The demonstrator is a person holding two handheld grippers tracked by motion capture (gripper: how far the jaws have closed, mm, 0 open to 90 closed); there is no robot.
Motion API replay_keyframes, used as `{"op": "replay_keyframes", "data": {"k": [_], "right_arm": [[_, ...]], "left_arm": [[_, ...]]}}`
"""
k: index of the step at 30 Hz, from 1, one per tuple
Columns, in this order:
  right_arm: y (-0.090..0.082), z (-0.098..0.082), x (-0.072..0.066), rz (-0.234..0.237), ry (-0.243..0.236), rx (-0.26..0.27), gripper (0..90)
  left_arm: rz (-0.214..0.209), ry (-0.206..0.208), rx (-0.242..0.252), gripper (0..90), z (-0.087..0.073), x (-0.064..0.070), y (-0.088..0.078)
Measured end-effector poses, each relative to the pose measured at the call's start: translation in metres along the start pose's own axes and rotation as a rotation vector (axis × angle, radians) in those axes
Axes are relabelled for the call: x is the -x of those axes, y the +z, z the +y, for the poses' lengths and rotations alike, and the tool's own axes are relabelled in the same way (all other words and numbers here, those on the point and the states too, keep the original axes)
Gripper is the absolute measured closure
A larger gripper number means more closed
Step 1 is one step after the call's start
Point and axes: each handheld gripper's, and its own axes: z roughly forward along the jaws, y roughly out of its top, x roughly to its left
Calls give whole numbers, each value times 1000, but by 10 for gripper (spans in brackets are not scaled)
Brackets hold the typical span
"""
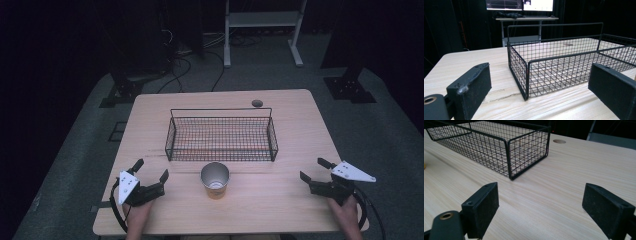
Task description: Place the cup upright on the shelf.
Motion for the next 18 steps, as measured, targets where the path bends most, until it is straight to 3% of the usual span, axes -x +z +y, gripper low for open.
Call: {"op": "replay_keyframes", "data": {"k": [5, 9, 18], "right_arm": [[0, 0, 0, 0, -2, -1, 129], [0, 0, -1, -2, -4, -3, 128], [1, 0, -1, -6, -1, -6, 128]], "left_arm": [[-24, -33, 10, 37, 1, 1, 0], [-57, -11, 26, 37, 2, 4, -1], [-107, -8, 45, 37, 3, 9, -2]]}}
